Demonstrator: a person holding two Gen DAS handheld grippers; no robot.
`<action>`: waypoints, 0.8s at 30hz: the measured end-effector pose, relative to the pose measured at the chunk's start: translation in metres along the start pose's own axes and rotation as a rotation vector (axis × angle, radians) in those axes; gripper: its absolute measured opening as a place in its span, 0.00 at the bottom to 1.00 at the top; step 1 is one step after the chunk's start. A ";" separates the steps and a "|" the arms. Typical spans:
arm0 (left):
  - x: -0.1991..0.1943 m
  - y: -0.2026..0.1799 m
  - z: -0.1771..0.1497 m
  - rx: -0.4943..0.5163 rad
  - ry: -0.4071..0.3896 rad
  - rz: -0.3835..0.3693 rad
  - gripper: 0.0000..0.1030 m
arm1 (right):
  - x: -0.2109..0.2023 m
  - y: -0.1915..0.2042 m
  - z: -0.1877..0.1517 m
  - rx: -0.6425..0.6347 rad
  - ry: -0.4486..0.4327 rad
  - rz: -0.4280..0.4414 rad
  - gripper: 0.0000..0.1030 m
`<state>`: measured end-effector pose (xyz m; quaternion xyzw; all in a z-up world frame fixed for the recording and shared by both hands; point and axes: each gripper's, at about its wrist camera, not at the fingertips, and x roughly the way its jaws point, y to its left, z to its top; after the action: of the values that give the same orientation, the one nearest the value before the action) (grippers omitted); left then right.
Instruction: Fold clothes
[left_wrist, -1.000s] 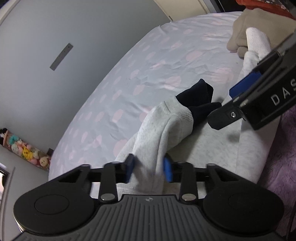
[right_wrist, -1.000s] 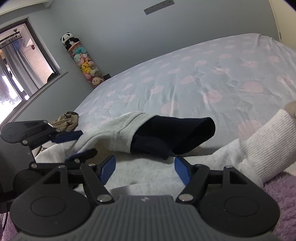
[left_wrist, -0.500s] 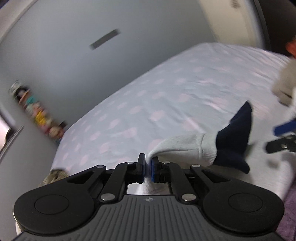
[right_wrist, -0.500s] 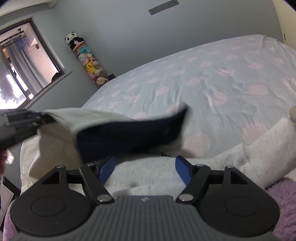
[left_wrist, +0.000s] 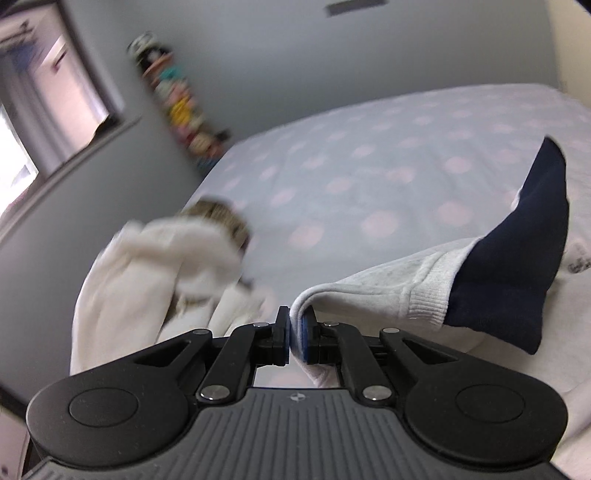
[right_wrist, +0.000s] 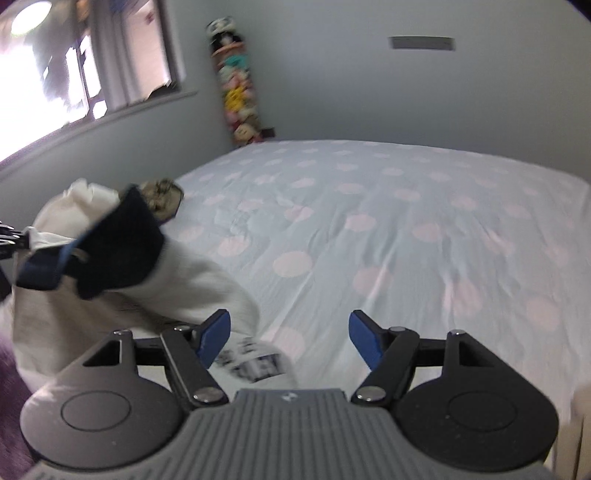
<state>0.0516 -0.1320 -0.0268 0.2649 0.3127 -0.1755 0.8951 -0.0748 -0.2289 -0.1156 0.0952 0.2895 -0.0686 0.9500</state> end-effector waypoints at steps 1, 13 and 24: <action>0.003 0.004 -0.006 -0.021 0.023 0.003 0.04 | 0.009 0.001 0.005 -0.027 0.015 0.007 0.68; 0.020 0.011 -0.050 -0.156 0.140 0.001 0.04 | 0.139 0.049 0.030 -0.390 0.236 0.221 0.66; 0.049 0.010 -0.064 -0.187 0.195 -0.040 0.04 | 0.217 0.063 0.026 -0.439 0.423 0.378 0.73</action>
<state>0.0625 -0.0940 -0.0979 0.1898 0.4185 -0.1366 0.8776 0.1295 -0.1898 -0.2083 -0.0471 0.4650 0.1935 0.8626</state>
